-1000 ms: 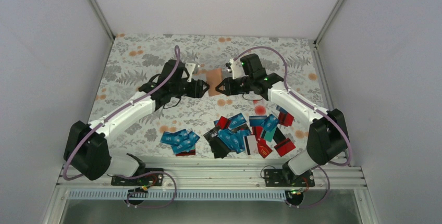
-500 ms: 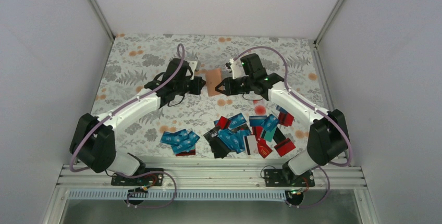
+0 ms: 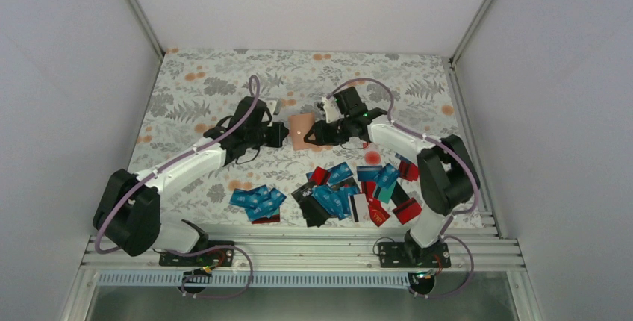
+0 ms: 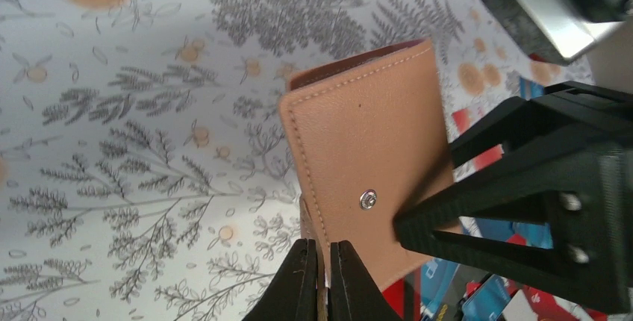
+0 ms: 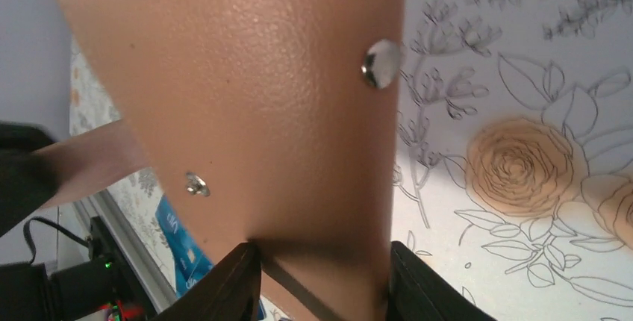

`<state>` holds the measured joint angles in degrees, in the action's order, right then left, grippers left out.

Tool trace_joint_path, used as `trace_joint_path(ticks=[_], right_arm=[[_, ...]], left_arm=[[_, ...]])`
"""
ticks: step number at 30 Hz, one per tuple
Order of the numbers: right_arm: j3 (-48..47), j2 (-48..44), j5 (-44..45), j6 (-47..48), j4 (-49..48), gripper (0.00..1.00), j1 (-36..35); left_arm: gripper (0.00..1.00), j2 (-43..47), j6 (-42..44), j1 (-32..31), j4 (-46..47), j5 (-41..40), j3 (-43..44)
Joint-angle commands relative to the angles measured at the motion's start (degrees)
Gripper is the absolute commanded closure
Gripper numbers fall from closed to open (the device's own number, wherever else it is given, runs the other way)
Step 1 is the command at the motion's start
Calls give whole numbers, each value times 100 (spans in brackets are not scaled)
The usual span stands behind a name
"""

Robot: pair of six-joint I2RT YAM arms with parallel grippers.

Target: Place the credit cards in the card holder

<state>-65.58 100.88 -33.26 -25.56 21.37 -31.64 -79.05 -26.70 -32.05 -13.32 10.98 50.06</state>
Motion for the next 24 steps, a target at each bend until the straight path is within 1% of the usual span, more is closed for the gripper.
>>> trace_joint_path(ticks=[1, 4, 8, 11, 16, 24], right_arm=[[94, 311, 54, -26, -193, 53, -51], [52, 483, 253, 60, -32, 48, -53], [65, 467, 531, 225, 115, 39, -55], [134, 337, 400, 369, 42, 35, -61], [165, 117, 50, 425, -104, 33, -70], [28, 54, 220, 420, -87, 34, -65]], left_arm=[[98, -102, -117, -29, 326, 11, -184], [98, -131, -154, -38, 370, 36, -269], [98, -76, -171, -62, 288, 31, -232], [98, -4, -179, -98, 219, 2, -200], [98, -81, -125, -140, 167, -42, -142], [98, -111, 30, -170, 181, -113, -194]])
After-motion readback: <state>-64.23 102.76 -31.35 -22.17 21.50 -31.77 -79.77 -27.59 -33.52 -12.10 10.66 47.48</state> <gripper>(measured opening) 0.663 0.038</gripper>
